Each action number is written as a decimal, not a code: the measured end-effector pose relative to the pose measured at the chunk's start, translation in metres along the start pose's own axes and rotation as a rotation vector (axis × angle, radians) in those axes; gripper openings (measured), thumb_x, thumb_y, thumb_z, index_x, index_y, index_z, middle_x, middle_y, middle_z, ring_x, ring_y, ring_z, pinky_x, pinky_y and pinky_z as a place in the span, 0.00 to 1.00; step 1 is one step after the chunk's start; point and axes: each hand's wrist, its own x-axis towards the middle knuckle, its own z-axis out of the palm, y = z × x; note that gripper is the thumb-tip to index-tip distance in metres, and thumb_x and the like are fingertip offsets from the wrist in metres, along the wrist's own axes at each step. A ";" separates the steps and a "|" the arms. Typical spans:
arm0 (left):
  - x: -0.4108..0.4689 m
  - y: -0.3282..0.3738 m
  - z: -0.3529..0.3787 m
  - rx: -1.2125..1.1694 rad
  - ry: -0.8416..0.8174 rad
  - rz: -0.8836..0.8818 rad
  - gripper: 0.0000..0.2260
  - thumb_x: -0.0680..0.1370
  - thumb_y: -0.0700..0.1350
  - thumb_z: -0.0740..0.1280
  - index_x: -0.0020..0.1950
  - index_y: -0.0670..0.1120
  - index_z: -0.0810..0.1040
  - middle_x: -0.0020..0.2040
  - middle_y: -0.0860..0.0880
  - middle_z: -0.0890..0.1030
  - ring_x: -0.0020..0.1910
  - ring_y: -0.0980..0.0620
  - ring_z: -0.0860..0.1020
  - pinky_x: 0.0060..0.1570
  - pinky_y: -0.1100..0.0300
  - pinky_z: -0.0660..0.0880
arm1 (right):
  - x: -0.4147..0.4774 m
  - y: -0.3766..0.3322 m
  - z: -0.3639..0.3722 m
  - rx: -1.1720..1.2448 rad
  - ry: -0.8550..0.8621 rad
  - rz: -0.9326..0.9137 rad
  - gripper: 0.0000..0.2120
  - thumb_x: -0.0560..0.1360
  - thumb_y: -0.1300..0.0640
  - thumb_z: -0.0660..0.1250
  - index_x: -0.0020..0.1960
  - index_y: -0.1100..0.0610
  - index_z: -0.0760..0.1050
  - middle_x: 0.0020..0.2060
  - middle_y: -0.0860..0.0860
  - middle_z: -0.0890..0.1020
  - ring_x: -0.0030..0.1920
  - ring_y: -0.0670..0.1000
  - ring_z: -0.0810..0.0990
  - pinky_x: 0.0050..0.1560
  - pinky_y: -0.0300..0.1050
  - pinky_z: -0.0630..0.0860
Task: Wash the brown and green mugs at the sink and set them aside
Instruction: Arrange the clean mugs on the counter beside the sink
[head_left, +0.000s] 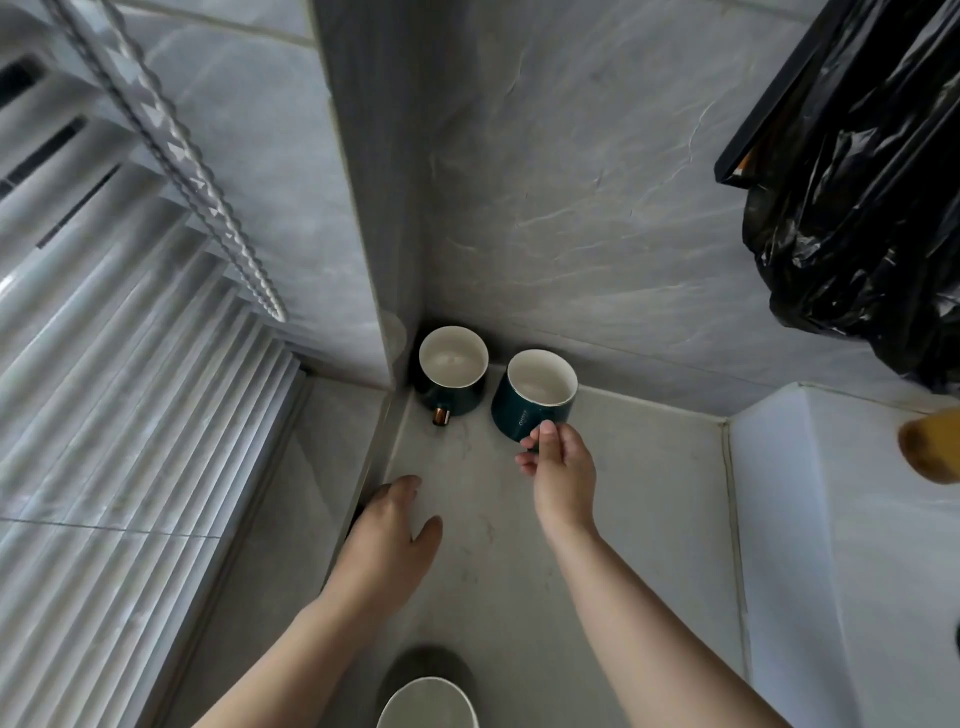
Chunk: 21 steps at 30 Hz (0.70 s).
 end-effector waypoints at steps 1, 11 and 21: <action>0.000 0.000 -0.001 0.007 -0.004 0.009 0.24 0.79 0.46 0.67 0.73 0.44 0.68 0.69 0.45 0.74 0.68 0.49 0.73 0.65 0.57 0.71 | 0.001 0.001 0.002 -0.007 -0.006 -0.010 0.14 0.83 0.59 0.56 0.40 0.55 0.72 0.36 0.51 0.77 0.33 0.49 0.76 0.43 0.45 0.77; -0.001 0.004 -0.003 0.099 -0.022 0.018 0.23 0.79 0.48 0.66 0.73 0.45 0.68 0.66 0.45 0.75 0.65 0.47 0.74 0.59 0.59 0.70 | 0.011 0.013 0.011 -0.008 -0.071 -0.005 0.14 0.83 0.63 0.55 0.39 0.57 0.70 0.38 0.54 0.77 0.38 0.53 0.79 0.43 0.42 0.79; -0.001 0.006 -0.004 0.107 -0.029 0.003 0.23 0.79 0.48 0.66 0.73 0.45 0.68 0.67 0.45 0.75 0.66 0.48 0.74 0.59 0.60 0.70 | 0.016 0.015 0.004 -0.128 -0.119 0.006 0.13 0.83 0.60 0.56 0.41 0.56 0.73 0.41 0.50 0.79 0.40 0.54 0.80 0.50 0.53 0.79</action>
